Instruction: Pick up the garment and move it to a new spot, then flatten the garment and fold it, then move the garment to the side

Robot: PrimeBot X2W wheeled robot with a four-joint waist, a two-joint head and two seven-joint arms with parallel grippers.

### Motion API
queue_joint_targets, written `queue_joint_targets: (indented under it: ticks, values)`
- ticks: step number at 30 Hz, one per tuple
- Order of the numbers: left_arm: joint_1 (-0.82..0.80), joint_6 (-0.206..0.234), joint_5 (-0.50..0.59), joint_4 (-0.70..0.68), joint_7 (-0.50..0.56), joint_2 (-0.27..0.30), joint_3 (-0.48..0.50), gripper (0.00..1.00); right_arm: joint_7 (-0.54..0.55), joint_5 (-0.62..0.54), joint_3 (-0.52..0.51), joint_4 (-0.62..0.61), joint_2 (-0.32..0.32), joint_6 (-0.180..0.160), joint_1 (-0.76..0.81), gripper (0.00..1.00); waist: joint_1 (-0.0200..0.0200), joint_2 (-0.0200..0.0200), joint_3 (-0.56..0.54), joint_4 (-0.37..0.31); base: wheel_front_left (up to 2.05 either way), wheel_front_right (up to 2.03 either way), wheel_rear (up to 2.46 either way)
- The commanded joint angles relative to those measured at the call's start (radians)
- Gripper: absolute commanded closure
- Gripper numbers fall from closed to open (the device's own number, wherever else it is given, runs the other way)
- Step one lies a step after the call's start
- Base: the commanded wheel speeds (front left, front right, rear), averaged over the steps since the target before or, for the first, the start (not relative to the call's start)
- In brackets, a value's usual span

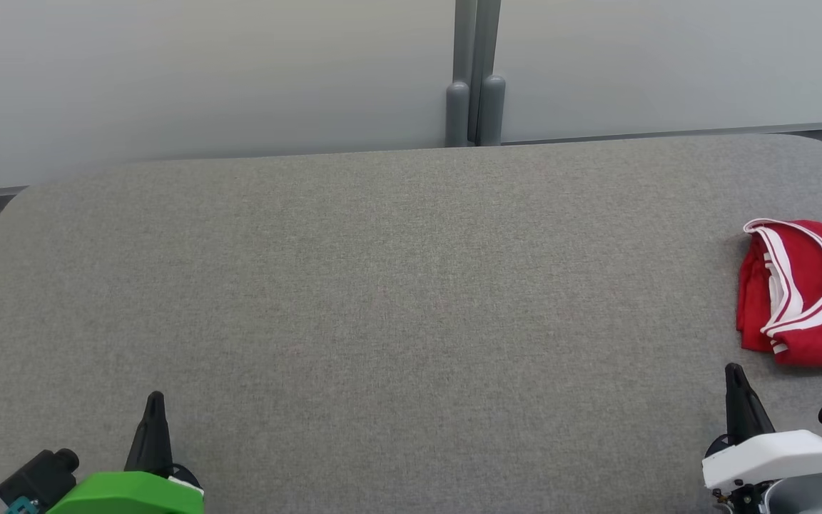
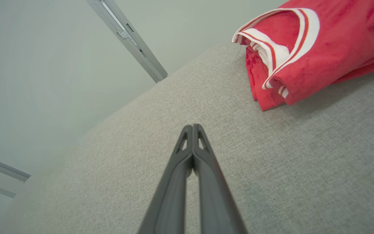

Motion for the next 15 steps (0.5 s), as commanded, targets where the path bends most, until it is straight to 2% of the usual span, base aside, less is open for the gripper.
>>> queue_joint_targets:
  ticks: [1,15]
  values:
    - [-0.035,-0.001,-0.038,-0.018,0.007,0.003,0.009,1.0,0.009,0.045,0.003,-0.015,-0.009,0.0,-0.031,1.0,0.0,0.0031,0.0,0.0,0.0,0.0,0.0]
    - [-0.054,-0.001,-0.209,-0.029,0.054,-0.004,0.023,1.0,0.057,0.26,0.012,-0.014,-0.012,0.0,-0.054,1.0,0.0,0.0044,-0.001,-0.004,0.0,0.0,0.0]
